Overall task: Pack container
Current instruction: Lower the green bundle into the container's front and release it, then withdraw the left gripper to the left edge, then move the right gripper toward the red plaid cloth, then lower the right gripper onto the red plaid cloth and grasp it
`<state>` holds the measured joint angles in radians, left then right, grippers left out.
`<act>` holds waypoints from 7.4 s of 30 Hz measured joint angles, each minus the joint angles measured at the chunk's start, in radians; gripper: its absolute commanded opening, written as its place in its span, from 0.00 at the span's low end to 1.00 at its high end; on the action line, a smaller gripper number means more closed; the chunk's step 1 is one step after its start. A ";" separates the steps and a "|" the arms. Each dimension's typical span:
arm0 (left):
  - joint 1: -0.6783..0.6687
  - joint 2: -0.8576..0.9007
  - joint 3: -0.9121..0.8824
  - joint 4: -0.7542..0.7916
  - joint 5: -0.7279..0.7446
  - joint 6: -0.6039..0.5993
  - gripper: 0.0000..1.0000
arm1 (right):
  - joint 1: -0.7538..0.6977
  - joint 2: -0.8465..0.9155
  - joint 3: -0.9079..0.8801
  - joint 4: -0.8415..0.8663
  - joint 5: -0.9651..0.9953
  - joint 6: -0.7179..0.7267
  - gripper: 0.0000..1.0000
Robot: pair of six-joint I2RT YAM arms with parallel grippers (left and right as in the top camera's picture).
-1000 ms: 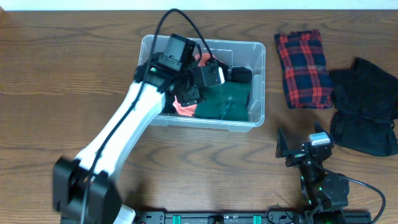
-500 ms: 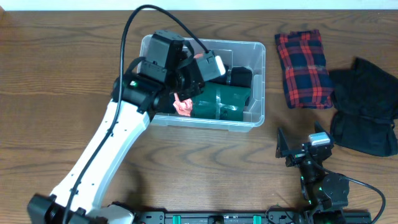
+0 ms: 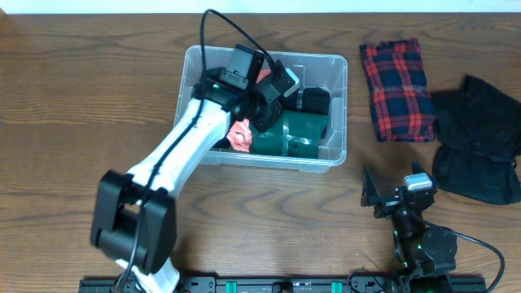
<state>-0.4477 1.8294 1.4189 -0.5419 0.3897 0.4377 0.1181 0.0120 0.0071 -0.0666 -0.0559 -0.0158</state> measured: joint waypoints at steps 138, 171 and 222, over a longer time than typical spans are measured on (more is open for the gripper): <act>0.736 -0.324 0.028 -0.065 -0.835 -0.491 0.98 | -0.333 1.543 1.387 -0.621 -0.132 -0.283 0.98; 0.736 -0.324 0.028 -0.065 -0.835 -0.491 0.98 | -0.456 2.103 1.390 -0.130 -0.327 -0.190 0.98; 0.736 -0.324 0.028 -0.065 -0.835 -0.491 0.98 | -0.430 2.053 1.477 -0.609 -0.399 -0.077 0.99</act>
<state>0.2882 1.5055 1.4467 -0.6067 -0.4450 -0.0528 -0.3119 2.0655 1.4845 -0.6754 -0.4549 -0.0925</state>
